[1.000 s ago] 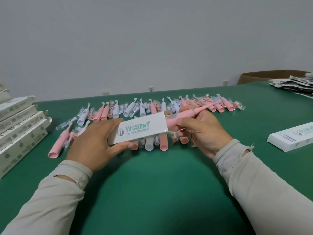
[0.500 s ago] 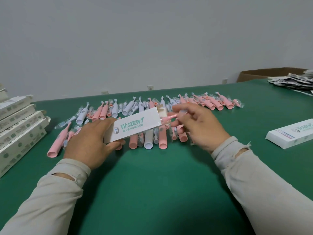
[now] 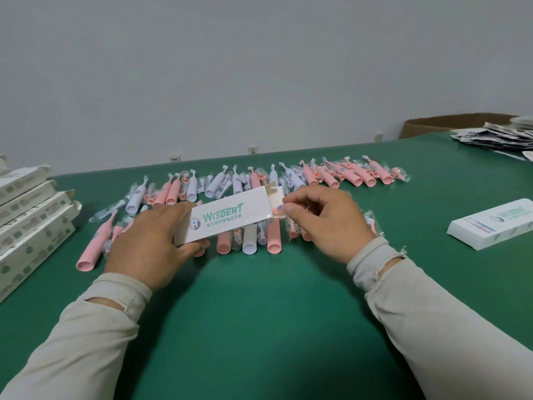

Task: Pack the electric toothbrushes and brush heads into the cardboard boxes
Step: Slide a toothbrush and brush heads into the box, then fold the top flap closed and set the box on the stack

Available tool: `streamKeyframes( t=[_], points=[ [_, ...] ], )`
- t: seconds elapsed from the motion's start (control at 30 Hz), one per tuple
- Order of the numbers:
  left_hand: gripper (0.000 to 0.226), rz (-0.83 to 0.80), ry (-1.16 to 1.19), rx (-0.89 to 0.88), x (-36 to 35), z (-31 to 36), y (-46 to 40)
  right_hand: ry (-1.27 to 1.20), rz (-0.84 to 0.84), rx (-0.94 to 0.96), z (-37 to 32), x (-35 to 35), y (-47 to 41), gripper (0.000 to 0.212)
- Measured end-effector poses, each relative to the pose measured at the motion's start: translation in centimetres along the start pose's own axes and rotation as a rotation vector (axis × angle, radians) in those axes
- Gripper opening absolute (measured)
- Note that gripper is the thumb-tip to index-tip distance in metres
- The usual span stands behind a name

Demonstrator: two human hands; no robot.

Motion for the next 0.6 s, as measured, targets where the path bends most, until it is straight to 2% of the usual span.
streamKeyframes(
  t=[0.07,0.27,0.4,0.6],
  points=[
    [0.063,0.002,-0.004,-0.011,0.0,0.3,0.0,0.010,-0.017,0.004,-0.1,-0.3,0.1,0.008],
    [0.064,0.033,0.011,-0.022,0.3,0.5,0.1,0.031,-0.041,0.048,-0.8,-0.4,0.1,0.023],
    [0.063,0.023,0.010,-0.021,0.3,0.4,0.0,0.020,0.003,0.005,-0.4,0.6,-0.1,0.014],
    [0.064,0.043,-0.005,-0.031,0.5,0.7,0.2,0.228,-0.079,0.085,-1.1,-0.4,0.3,0.007]
  ],
)
Point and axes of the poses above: each hand's wrist, its own y-axis away from the middle knuckle, its own x-axis out of the back of the hand, z = x × y, the point moved 9 cm from there along -y, towards the middle knuckle, and after that the axes turned 2 degrees about -x, right-handed, at the moved point
